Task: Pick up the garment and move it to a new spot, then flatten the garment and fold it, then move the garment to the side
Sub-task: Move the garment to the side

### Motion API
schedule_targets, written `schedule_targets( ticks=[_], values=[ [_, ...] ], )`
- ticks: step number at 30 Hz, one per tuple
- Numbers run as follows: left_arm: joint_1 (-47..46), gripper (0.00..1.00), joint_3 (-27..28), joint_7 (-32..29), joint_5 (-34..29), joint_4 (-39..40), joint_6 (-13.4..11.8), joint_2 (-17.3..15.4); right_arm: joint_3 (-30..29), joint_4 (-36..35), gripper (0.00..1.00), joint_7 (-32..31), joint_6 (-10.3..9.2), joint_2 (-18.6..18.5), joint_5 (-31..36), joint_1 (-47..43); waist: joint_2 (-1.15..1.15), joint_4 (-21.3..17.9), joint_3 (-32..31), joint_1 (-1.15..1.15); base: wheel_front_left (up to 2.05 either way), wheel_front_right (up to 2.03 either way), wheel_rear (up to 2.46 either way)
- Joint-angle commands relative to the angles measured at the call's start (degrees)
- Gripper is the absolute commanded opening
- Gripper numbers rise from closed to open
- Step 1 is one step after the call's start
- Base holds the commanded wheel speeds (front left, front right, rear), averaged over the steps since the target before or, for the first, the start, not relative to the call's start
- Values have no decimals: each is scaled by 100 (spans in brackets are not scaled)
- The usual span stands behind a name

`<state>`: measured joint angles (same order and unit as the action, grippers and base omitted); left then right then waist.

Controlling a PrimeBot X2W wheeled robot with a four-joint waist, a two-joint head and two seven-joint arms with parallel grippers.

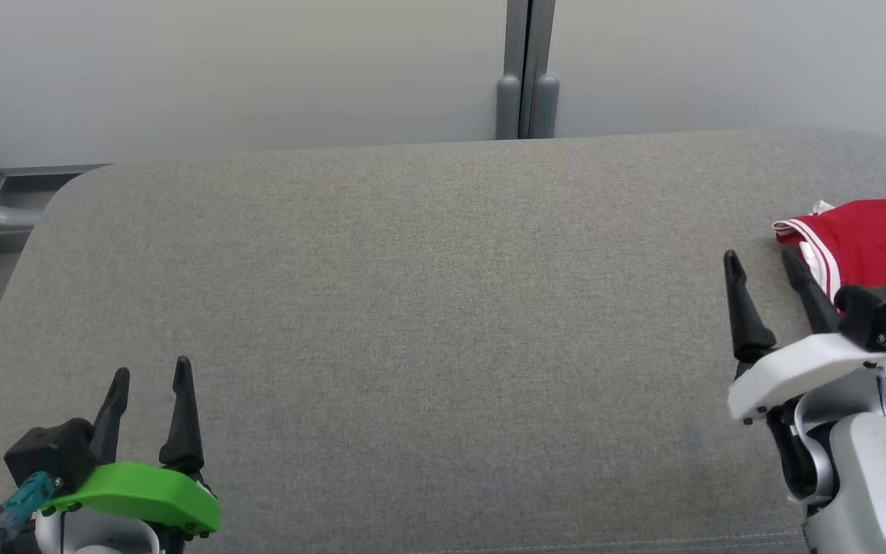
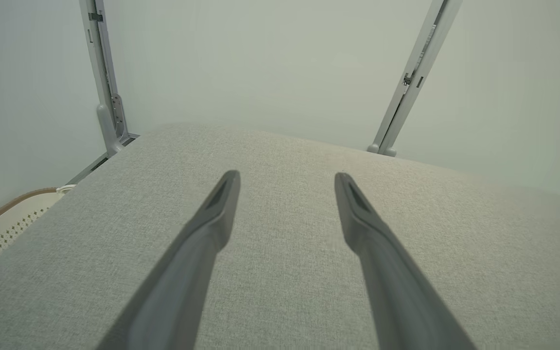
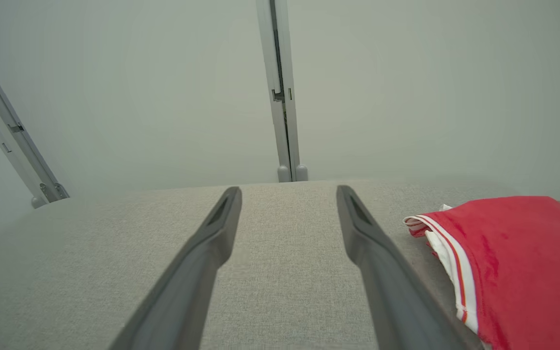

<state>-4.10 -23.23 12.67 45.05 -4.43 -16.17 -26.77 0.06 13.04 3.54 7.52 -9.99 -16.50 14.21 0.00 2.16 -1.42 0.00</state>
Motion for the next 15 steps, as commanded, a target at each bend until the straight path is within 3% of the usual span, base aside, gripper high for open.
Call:
schedule_targets(
  ticks=[1, 7, 15],
  values=[
    [24, 100, -9, -5, -46, -34, 43, -45, -24, -92, 100, -15, -7, 81, 49, -142, 0, 2, -8, 0, 0, 0, 0],
    [-92, 100, 4, 7, 24, -191, 169, -81, -28, -520, 100, -19, -6, 485, 201, -632, 0, -30, -36, 0, 0, 0, 0],
    [-43, 100, -47, 33, 55, -427, 254, -52, 171, -779, 100, -30, -6, 656, 403, -947, 0, -107, -66, 0, 0, 0, 0]
  ],
)
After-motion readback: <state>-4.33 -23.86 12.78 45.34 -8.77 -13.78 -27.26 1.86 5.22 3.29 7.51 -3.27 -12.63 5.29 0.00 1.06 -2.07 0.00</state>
